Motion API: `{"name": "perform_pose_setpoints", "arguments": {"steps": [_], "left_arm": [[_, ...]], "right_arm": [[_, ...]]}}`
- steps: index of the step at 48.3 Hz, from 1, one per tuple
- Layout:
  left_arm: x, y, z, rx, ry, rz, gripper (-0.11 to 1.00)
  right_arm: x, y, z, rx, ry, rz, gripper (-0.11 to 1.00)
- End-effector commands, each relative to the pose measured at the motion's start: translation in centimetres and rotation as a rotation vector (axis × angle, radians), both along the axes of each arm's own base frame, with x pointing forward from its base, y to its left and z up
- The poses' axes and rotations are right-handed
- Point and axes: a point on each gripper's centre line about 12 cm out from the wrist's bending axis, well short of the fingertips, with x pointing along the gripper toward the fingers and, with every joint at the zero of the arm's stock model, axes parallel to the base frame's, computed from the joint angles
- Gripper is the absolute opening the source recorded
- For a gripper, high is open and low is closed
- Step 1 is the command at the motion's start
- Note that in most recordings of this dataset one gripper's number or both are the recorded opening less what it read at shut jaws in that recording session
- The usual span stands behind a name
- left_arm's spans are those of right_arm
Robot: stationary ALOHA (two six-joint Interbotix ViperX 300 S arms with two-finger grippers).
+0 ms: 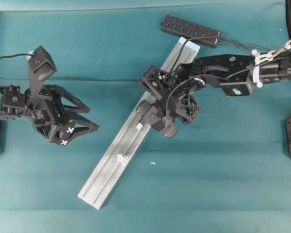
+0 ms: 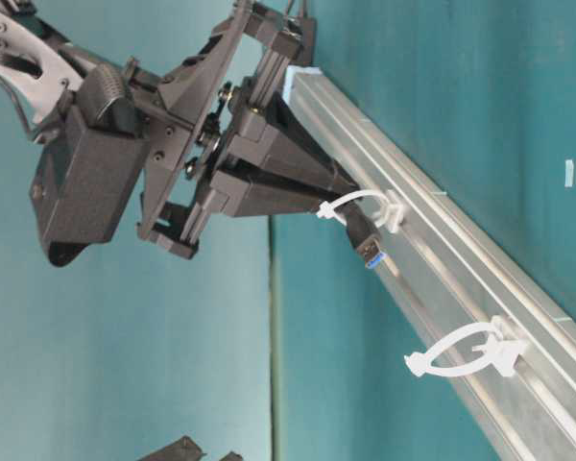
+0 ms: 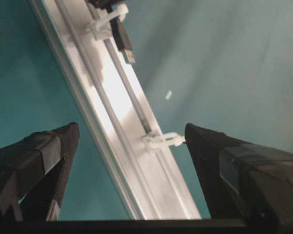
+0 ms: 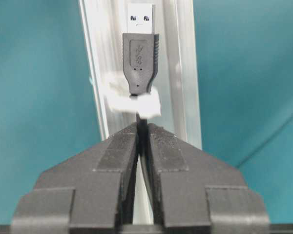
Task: Pass the USB cable through three rings with both arms.
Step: 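Guide the plug with the right gripper into the second white ring, then grasp the plug emerging from the second ring with the left gripper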
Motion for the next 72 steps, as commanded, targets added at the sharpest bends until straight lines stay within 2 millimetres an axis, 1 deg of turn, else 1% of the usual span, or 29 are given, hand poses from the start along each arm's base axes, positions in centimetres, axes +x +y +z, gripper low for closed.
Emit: {"name": "perform_pose_setpoints", "arguments": {"steps": [1, 11, 19, 23, 27, 35, 45, 50, 57, 63, 72], "left_arm": [[0.3, -0.1, 0.8, 0.004, -0.032, -0.005, 0.94], [0.4, -0.1, 1.0, 0.006, -0.037, -0.006, 0.93], [1.0, -0.1, 0.9, 0.012, -0.033, -0.012, 0.93], [1.7, -0.1, 0.2, 0.014, -0.019, -0.014, 0.93], [2.9, -0.1, -1.3, 0.020, -0.001, -0.020, 0.93], [5.1, 0.0, -3.3, 0.042, -0.044, -0.032, 0.93], [6.8, 0.2, -5.0, 0.046, -0.096, -0.030, 0.93], [7.6, 0.6, -6.3, 0.045, -0.087, -0.021, 0.93], [9.2, 1.1, -7.4, 0.045, -0.071, -0.011, 0.93], [10.6, 1.2, -7.7, 0.045, -0.073, -0.011, 0.93], [11.5, 1.1, -8.7, 0.038, -0.029, -0.012, 0.93]], "right_arm": [[0.4, 0.4, 0.5, 0.006, -0.014, -0.001, 0.09], [0.5, 1.1, 0.4, 0.018, -0.016, 0.005, 0.09], [0.4, 1.0, 0.4, 0.021, -0.015, 0.000, 0.09], [0.5, 1.0, 0.4, 0.020, -0.016, 0.000, 0.09], [0.5, 1.0, 0.4, 0.019, -0.019, -0.001, 0.09], [0.5, 0.9, 0.4, 0.018, -0.022, -0.003, 0.09], [0.5, 0.9, 0.7, 0.017, -0.028, -0.005, 0.09], [0.6, 0.8, 0.7, 0.016, -0.029, -0.005, 0.09], [0.5, 0.9, 0.7, 0.017, -0.029, -0.005, 0.09], [0.5, 0.8, 0.7, 0.015, -0.031, -0.004, 0.09], [0.5, 0.8, 0.7, 0.015, -0.031, -0.004, 0.09]]}}
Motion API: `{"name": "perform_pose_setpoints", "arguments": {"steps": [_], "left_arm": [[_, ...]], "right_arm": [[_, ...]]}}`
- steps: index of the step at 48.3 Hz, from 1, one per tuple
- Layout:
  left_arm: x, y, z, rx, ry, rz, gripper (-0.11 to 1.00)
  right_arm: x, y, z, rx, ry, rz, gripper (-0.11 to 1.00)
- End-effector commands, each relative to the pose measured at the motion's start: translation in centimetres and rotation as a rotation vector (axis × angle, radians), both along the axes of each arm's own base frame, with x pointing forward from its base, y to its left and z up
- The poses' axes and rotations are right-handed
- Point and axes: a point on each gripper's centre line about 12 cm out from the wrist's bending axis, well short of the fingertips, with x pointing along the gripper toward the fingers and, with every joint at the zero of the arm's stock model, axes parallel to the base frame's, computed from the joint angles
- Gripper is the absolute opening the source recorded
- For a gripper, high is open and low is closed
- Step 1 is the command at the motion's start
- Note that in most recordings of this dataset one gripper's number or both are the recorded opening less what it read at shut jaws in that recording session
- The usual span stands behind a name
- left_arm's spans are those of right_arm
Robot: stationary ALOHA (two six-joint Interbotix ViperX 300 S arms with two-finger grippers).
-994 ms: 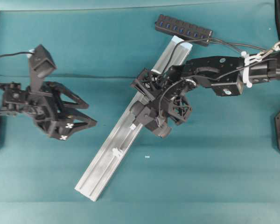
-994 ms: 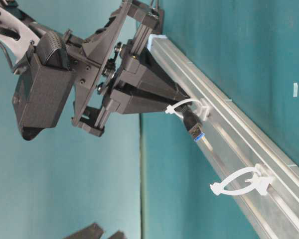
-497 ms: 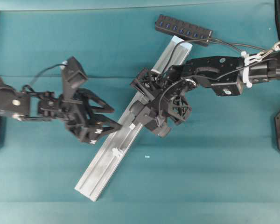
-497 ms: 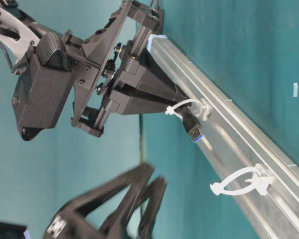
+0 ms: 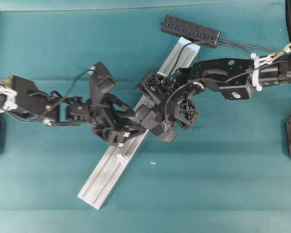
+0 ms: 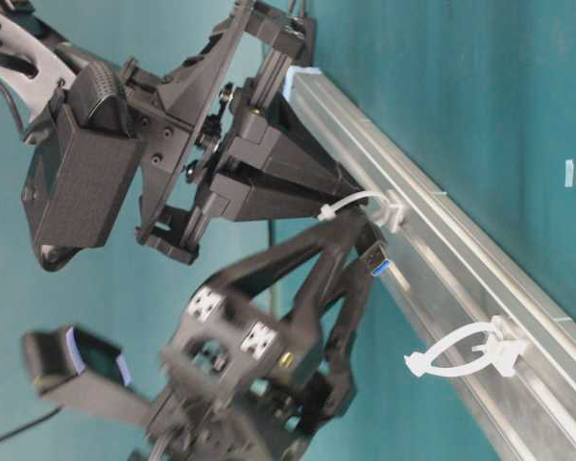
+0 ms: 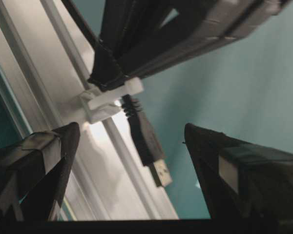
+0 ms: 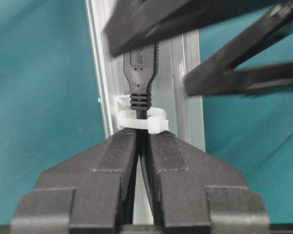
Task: Pass the USB cable through three rings with both arms.
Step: 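Grasp the plug emerging from the second ring with the left gripper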
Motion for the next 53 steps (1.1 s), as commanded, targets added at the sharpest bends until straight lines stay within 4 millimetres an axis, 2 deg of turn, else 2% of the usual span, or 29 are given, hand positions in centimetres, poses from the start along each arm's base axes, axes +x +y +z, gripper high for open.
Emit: {"name": "perform_pose_setpoints", "arguments": {"steps": [1, 14, 19, 21, 25, 31, 34, 53], "left_arm": [[0.70, -0.20, 0.39, 0.002, -0.008, -0.007, 0.93], [0.92, -0.07, 0.64, 0.002, -0.017, -0.004, 0.92], [1.15, -0.18, 0.82, 0.004, -0.024, -0.008, 0.86], [1.20, -0.30, 0.87, 0.008, -0.026, -0.013, 0.80], [1.32, -0.67, 1.02, 0.015, -0.027, -0.026, 0.60], [1.14, -0.74, 0.93, 0.015, -0.021, -0.027, 0.24], [1.05, -0.75, 1.02, 0.014, -0.022, -0.028, 0.15], [1.21, -0.68, 1.19, 0.007, -0.027, -0.022, 0.15]], "right_arm": [[0.36, 0.14, 0.55, 0.004, -0.019, -0.007, 0.09], [0.36, 0.14, 0.61, 0.003, -0.021, -0.007, 0.09], [0.32, 0.15, 0.50, 0.004, -0.018, -0.007, 0.09], [0.32, 0.15, 0.50, 0.004, -0.018, -0.007, 0.09], [0.31, 0.09, 0.57, 0.004, -0.019, -0.009, 0.09], [0.31, 0.09, 0.57, 0.004, -0.019, -0.009, 0.09], [0.31, 0.09, 0.57, 0.004, -0.019, -0.009, 0.09], [0.24, 0.08, 0.47, 0.001, -0.017, -0.007, 0.09]]}}
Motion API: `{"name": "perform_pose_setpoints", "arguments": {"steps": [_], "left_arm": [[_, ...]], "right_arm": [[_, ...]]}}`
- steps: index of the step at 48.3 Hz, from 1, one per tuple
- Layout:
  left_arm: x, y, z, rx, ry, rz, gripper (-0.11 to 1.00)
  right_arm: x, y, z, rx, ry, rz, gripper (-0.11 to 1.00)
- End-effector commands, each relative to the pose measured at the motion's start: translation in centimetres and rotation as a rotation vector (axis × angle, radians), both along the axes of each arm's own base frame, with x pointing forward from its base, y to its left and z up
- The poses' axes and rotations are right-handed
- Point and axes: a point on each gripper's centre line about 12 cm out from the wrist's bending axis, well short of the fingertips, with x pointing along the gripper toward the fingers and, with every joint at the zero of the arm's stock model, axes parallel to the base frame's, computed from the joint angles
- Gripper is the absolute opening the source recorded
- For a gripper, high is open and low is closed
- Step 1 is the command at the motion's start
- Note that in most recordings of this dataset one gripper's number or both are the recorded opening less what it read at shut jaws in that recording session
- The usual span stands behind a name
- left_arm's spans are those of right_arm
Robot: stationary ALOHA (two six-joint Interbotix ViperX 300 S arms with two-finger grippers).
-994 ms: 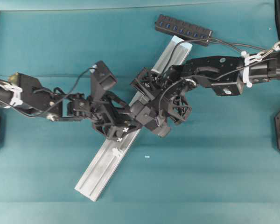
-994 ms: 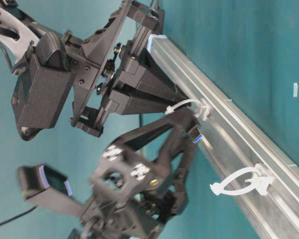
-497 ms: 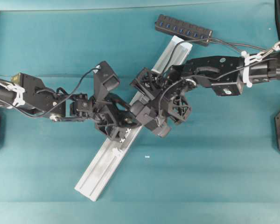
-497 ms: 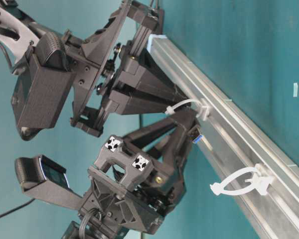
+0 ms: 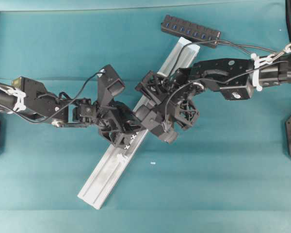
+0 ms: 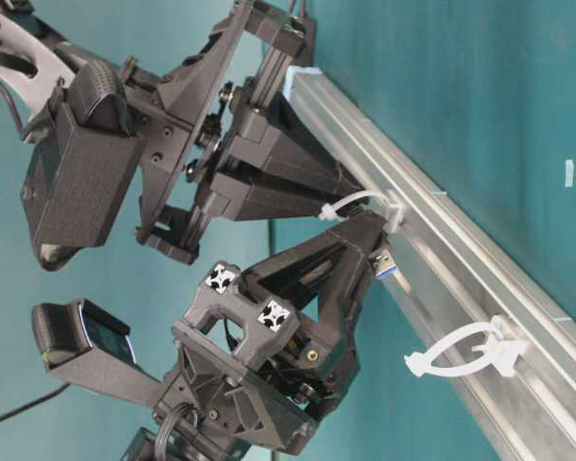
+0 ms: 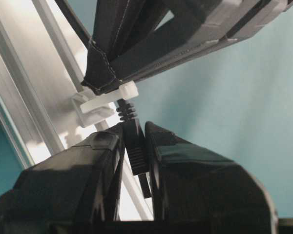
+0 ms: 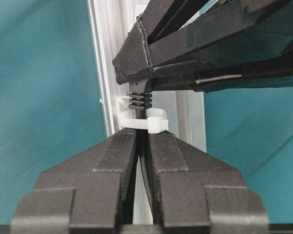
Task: Pass the USB cable through three rings with both arms.
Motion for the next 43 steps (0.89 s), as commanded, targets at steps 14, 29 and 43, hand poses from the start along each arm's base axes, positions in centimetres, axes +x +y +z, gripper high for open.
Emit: {"name": "perform_pose_setpoints", "arguments": {"steps": [14, 29, 43], "left_arm": [[0.4, -0.1, 1.0, -0.006, -0.005, 0.001, 0.13], [0.5, -0.1, 1.0, -0.008, -0.006, 0.001, 0.13], [0.3, -0.1, 1.1, -0.027, -0.006, 0.012, 0.12]], "right_arm": [[0.2, 0.0, 0.5, 0.003, -0.019, -0.011, 0.09], [-0.1, -0.7, 0.4, 0.045, -0.011, -0.114, 0.78], [-0.7, -0.6, 1.6, 0.061, -0.031, -0.163, 0.89]]}}
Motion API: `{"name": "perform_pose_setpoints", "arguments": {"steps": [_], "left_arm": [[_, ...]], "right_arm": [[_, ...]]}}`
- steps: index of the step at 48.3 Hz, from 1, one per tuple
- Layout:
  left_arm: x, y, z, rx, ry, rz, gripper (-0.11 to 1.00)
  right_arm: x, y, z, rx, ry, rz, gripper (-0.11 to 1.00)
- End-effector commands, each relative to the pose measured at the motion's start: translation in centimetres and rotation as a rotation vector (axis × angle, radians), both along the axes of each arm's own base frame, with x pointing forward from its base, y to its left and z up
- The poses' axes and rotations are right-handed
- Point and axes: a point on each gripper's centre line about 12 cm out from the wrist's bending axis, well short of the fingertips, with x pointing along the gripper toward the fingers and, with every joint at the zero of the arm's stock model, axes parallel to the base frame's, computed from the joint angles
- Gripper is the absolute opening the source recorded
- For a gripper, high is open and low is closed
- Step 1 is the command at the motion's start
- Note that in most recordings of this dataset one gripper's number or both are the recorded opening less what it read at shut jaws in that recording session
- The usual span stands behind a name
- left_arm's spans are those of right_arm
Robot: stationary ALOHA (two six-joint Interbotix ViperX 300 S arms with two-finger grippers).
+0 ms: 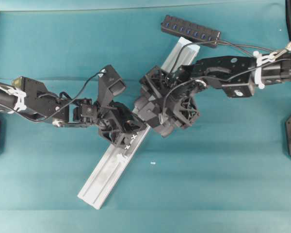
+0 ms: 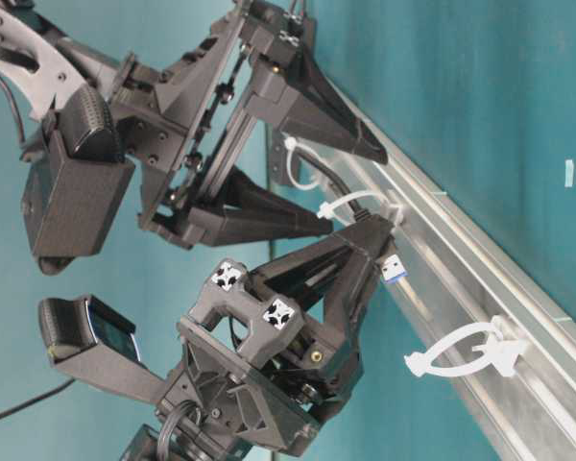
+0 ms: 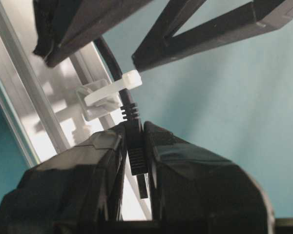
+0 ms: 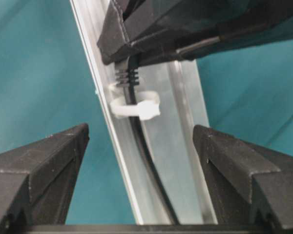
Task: Pass the USB cable through three rings with both arms.
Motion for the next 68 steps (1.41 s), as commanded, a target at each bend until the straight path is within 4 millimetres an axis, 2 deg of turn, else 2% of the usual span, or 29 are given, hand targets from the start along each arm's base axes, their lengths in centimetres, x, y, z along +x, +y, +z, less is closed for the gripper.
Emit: {"name": "perform_pose_setpoints", "arguments": {"steps": [1, 9, 15, 21, 30, 42, 68], "left_arm": [[0.3, -0.2, 1.3, -0.010, -0.039, 0.002, 0.12], [-0.6, -0.3, 1.7, -0.075, -0.043, 0.036, 0.12], [-1.5, -0.7, 2.1, -0.123, -0.049, 0.054, 0.12], [-2.3, -1.4, 2.1, -0.158, -0.043, 0.055, 0.12], [-3.1, -2.5, 2.3, -0.211, -0.040, 0.056, 0.12], [-3.2, -2.6, 3.2, -0.232, -0.066, 0.063, 0.12], [-3.1, -2.5, 3.3, -0.232, -0.069, 0.064, 0.12]], "right_arm": [[0.0, 0.0, 1.4, 0.003, -0.042, -0.025, 0.89], [-0.8, -0.4, 2.9, 0.041, -0.096, -0.140, 0.89], [-1.6, -0.3, 3.0, 0.071, -0.116, -0.211, 0.89], [-1.8, 0.4, 2.9, 0.079, -0.111, -0.207, 0.89], [-1.1, 2.1, 3.1, 0.078, -0.131, -0.166, 0.88], [0.1, 4.0, 3.1, 0.074, -0.168, -0.121, 0.83], [3.2, 4.5, 0.6, 0.067, -0.135, -0.093, 0.78]]}}
